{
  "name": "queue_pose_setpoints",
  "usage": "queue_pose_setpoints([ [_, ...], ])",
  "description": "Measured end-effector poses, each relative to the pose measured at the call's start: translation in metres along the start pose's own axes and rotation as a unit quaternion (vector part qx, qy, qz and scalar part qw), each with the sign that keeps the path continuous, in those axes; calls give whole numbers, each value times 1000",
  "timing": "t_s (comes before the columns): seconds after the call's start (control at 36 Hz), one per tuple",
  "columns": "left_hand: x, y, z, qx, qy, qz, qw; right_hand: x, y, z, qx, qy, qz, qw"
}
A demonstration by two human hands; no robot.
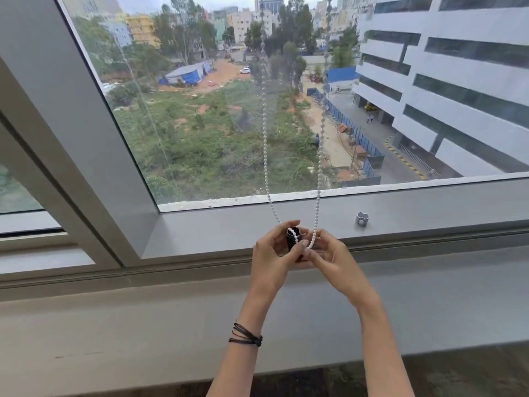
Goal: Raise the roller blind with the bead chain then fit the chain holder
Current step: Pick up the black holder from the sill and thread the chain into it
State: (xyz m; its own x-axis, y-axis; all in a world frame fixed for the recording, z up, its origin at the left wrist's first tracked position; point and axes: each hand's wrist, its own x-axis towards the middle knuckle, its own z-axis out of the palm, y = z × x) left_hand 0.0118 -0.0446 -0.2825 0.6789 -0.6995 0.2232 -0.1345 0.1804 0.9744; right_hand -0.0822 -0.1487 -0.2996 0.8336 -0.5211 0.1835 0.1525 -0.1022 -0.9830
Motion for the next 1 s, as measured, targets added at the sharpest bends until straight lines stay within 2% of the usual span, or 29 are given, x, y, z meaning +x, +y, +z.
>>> queue_pose_setpoints([
  [0.03, 0, 0, 0, -2, 1, 2, 1000, 2, -2, -4, -25, 10, -3, 1000],
  [0.08, 0, 0, -1, -13, 2, 2, 1000, 8, -3, -15, -143, 86, -31, 986],
  [0.17, 0, 0, -4, -23, 4, 4, 1000, 20, 1, -37, -344, 242, -86, 903],
  [0.22, 0, 1, -6, -21, -1, 7, 1000, 29, 7, -52, -396, 309, -76, 861],
  [0.28, 0, 1, -8, -20, -4, 10, 1000, 35, 14, -65, -431, 318, -34, 844],
  [0.36, 0, 2, -9, -20, -3, 11, 1000, 41, 23, -76, -454, 284, 24, 844],
  [0.5, -3, 3, -8, -24, -5, 11, 1000, 40, 29, -78, -459, 298, 13, 837],
  [0.58, -4, 4, -8, -25, -9, 11, 1000, 39, 27, -78, -438, 311, 11, 843],
  [0.69, -4, 4, -7, -27, -15, 10, 999, 38, 10, -67, -337, 275, -51, 899],
  [0.83, -4, 5, -6, -17, -19, 17, 1000, 28, -26, -30, -136, 164, -134, 968],
  [0.92, -4, 5, -6, -20, -21, 16, 999, 23, -39, -13, -59, 92, -156, 982],
  [1.0, -3, 6, -6, -18, -19, 11, 1000, 22, -44, -6, -53, 47, -162, 984],
])
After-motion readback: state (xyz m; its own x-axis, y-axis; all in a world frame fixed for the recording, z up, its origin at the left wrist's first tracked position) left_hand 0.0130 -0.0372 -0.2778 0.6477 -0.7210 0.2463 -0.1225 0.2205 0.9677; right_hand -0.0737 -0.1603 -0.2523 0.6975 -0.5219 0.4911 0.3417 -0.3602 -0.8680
